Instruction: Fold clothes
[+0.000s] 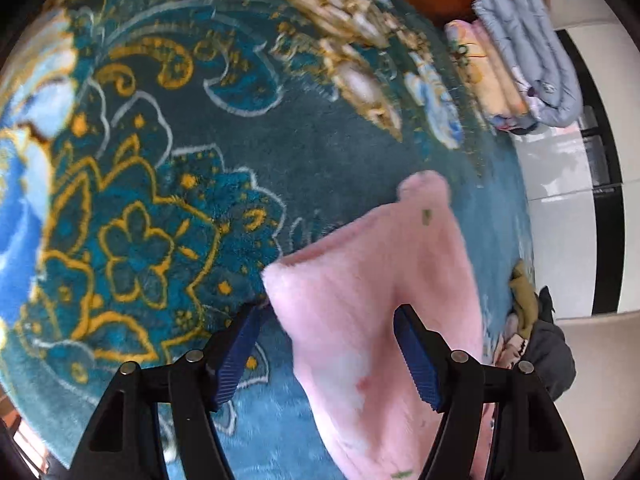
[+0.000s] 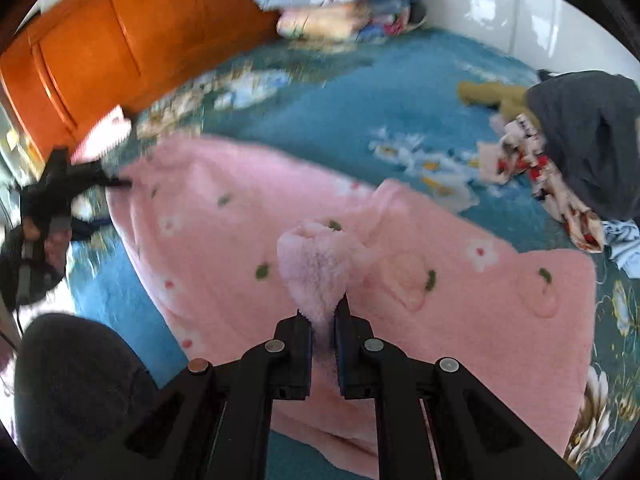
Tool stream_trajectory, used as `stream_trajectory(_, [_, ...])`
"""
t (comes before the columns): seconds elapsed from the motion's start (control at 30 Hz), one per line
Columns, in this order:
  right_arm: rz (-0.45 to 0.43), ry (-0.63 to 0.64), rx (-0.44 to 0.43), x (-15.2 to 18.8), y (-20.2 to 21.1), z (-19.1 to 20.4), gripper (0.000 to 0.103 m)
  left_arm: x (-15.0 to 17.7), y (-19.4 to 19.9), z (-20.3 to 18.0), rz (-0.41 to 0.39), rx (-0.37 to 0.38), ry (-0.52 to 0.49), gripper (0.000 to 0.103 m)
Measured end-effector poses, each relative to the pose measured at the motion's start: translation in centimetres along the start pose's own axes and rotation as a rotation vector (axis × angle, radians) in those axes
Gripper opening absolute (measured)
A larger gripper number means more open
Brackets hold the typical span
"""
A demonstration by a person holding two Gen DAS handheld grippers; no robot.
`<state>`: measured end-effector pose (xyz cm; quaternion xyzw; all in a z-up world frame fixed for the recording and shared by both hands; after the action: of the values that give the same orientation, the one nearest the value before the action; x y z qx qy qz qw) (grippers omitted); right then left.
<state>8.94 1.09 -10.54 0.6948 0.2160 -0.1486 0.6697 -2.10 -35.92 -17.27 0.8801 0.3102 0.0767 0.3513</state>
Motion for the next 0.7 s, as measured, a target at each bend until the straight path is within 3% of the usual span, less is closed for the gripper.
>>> stream_trajectory(0.07, [0.050, 0.038, -0.005, 0.7, -1.2, 1.0, 0.010, -0.3, 0.0, -0.1, -0.014, 0.022, -0.007, 0.073])
stream_trajectory(0.2, [0.059, 0.107, -0.007, 1.1, -1.4, 2.7, 0.010, -1.1, 0.0, -0.2, -0.038, 0.062, -0.003, 0.072])
stream_trajectory(0.3, [0.043, 0.054, 0.001, 0.2, -1.4, 2.2, 0.010, -1.6, -0.1, 0.1, -0.041, 0.067, 0.029, 0.070])
stream_trajectory(0.33, [0.023, 0.019, 0.004, -0.2, -1.1, 1.9, 0.010, -1.7, -0.1, 0.2, -0.038, 0.059, 0.038, 0.065])
stream_trajectory(0.37, [0.003, -0.009, 0.012, -0.7, -0.8, 1.5, 0.010, -1.7, -0.1, 0.2, -0.034, 0.034, 0.021, 0.046])
stream_trajectory(0.4, [-0.015, -0.034, 0.020, -1.1, -0.4, 1.2, 0.010, -1.8, -0.2, 0.0, -0.023, 0.003, -0.009, 0.039])
stream_trajectory(0.47, [-0.004, 0.000, 0.026, -1.2, -0.5, 1.9, 0.011, -1.7, -0.2, -0.9, -0.019, -0.016, -0.040, 0.033])
stream_trajectory(0.57, [0.084, 0.152, 0.005, 0.4, -1.9, 4.5, 0.015, -1.7, 0.5, -2.2, -0.017, -0.041, -0.076, 0.030])
stream_trajectory(0.6, [0.085, 0.171, 0.005, 0.7, -2.0, 4.7, 0.018, -1.7, 1.0, -3.0, -0.020, -0.046, -0.098, 0.029])
stream_trajectory(0.7, [0.030, 0.137, 0.006, 0.5, -0.5, 3.8, 0.040, -1.2, 3.0, -6.8, -0.045, -0.044, -0.201, 0.028])
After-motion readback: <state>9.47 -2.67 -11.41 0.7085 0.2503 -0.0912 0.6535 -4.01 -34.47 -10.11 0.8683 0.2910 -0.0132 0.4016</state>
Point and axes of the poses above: each gripper's, at about its wrist camera, not at the fingertips, and y roughly against the way its jaws point, z to its left, x to its underside, the point moved 5 cm from there along -y, roughly the way its jaws point, and after that the axes turned 10 degrees about x, right-handed, at the moved point
